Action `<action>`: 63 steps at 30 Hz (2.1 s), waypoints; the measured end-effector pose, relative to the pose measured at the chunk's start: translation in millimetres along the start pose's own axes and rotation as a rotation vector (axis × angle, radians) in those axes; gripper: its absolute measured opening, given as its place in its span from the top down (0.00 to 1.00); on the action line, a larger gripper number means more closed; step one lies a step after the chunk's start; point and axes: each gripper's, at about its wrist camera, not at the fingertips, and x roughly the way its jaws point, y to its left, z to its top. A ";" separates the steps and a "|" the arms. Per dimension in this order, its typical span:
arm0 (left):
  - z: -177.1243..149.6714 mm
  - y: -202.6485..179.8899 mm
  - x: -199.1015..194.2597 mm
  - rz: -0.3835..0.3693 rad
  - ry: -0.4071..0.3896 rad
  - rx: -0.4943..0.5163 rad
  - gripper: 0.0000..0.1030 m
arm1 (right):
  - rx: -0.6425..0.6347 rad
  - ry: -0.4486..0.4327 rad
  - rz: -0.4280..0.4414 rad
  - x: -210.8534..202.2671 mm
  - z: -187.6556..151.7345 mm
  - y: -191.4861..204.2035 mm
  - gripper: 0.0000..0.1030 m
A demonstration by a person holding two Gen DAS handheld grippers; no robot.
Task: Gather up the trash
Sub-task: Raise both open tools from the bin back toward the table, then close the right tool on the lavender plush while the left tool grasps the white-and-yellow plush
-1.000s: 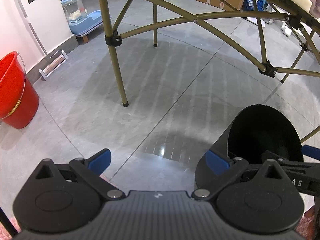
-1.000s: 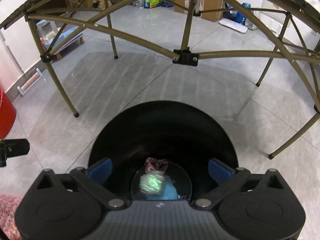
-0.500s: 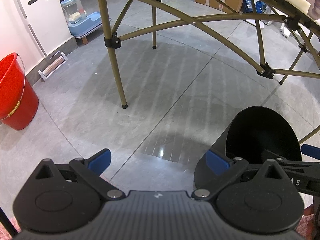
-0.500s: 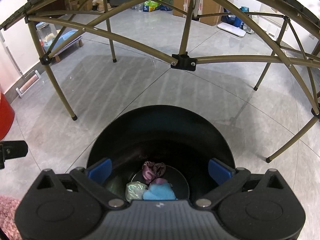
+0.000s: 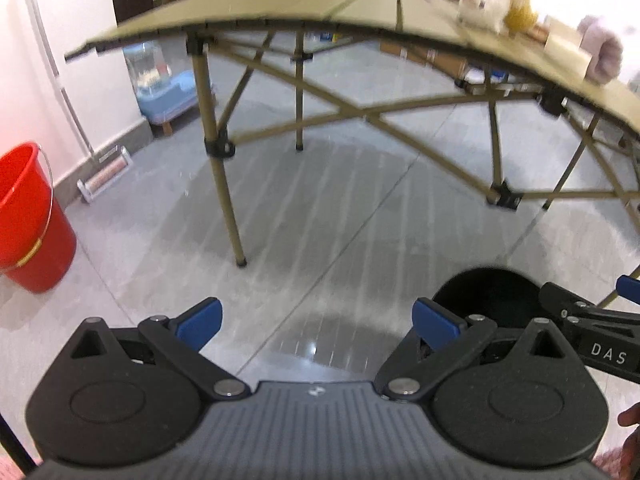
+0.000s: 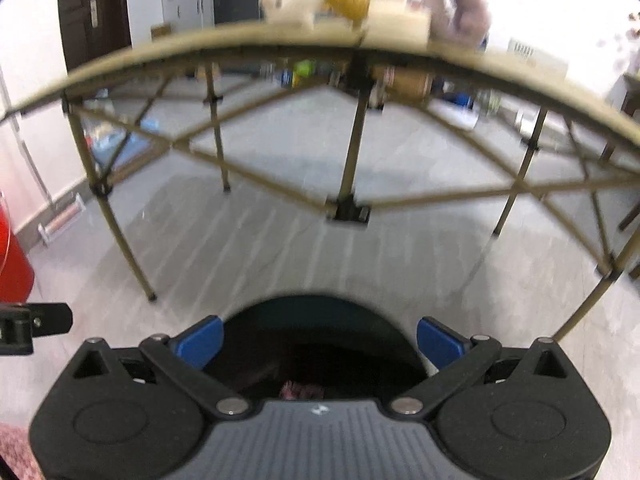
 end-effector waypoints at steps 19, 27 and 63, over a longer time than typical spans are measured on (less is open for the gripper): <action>69.9 -57.2 -38.8 -0.053 -0.259 0.027 0.00 | 0.051 -0.399 -0.048 -48.4 67.2 -50.0 0.00; 96.5 -84.8 -38.2 -0.081 -0.310 0.055 0.00 | 0.059 -0.493 -0.068 -47.2 96.9 -73.5 0.00; 178.6 -135.2 31.7 -0.107 -0.365 0.105 0.00 | 0.204 -0.405 -0.023 85.0 232.3 -139.9 0.36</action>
